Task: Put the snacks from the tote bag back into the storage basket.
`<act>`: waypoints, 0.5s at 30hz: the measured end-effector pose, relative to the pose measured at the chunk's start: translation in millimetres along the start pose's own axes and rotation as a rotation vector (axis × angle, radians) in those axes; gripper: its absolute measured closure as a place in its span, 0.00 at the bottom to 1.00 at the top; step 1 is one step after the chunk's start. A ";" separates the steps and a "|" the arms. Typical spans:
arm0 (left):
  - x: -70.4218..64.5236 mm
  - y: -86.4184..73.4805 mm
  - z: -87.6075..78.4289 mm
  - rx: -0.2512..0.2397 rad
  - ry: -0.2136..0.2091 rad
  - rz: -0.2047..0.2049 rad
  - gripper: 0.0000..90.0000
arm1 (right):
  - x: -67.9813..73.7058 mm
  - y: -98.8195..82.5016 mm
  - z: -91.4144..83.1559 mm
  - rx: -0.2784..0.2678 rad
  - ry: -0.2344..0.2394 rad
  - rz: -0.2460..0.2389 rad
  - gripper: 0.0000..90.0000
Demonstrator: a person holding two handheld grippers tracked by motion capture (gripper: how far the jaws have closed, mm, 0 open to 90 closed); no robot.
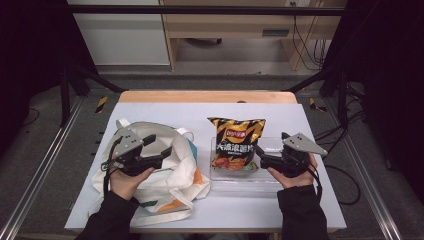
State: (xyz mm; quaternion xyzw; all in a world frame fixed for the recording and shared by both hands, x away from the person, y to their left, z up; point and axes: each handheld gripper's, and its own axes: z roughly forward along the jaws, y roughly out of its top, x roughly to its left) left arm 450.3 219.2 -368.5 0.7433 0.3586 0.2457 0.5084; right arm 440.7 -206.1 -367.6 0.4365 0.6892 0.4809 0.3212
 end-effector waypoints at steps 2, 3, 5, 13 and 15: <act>5.8 -4.0 -6.4 -0.001 0.010 -0.007 0.32 | -1.9 -3.0 -2.3 0.007 -0.008 -0.010 0.08; 8.4 -6.4 -9.5 -0.005 0.018 -0.009 0.32 | -2.5 -3.8 -3.2 0.006 -0.012 -0.010 0.08; 13.8 -11.7 -15.1 -0.004 0.031 -0.018 0.32 | -4.6 -5.4 -5.7 0.002 -0.013 -0.011 0.08; 30.1 -31.2 -29.1 0.016 0.067 -0.048 0.31 | -9.6 -16.0 -12.8 0.009 -0.013 -0.010 0.08; 32.7 -36.0 -32.1 0.024 0.073 -0.046 0.31 | -10.3 -19.0 -13.8 0.017 -0.017 -0.016 0.08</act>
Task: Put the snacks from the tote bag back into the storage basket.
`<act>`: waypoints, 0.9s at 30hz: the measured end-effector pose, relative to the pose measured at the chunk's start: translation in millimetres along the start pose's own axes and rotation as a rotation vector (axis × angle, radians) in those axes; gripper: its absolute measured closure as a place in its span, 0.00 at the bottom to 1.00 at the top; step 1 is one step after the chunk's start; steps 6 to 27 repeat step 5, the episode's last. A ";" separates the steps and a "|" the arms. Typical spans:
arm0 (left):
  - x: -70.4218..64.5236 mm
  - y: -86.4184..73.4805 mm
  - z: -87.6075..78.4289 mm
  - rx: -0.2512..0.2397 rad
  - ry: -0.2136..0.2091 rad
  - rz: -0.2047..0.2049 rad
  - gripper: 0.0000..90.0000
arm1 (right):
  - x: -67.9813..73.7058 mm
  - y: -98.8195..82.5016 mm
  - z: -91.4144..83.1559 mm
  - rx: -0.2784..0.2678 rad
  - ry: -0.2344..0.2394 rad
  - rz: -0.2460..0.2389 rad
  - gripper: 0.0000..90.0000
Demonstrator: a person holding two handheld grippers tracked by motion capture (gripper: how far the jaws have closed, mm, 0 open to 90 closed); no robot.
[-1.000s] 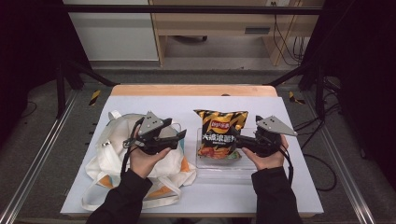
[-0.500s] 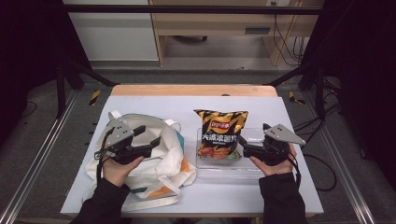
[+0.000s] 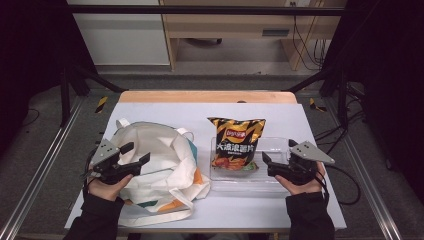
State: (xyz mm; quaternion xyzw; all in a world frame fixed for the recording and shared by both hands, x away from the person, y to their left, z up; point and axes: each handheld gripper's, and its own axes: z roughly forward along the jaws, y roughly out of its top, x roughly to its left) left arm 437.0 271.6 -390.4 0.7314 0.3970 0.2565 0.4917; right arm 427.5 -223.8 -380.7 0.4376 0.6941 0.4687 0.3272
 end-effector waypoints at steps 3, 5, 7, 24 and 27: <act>4.0 -6.4 -3.9 0.008 0.007 -0.006 0.31 | -1.8 -3.7 -1.4 0.001 -0.001 -0.006 0.08; 6.7 -9.4 -6.8 0.012 0.015 -0.008 0.31 | -2.5 -5.9 -2.2 0.005 -0.002 -0.005 0.09; 6.7 -9.4 -6.8 0.012 0.015 -0.008 0.31 | -2.5 -5.9 -2.2 0.005 -0.002 -0.005 0.09; 6.7 -9.4 -6.8 0.012 0.015 -0.008 0.31 | -2.5 -5.9 -2.2 0.005 -0.002 -0.005 0.09; 6.7 -9.4 -6.8 0.012 0.015 -0.008 0.31 | -2.5 -5.9 -2.2 0.005 -0.002 -0.005 0.09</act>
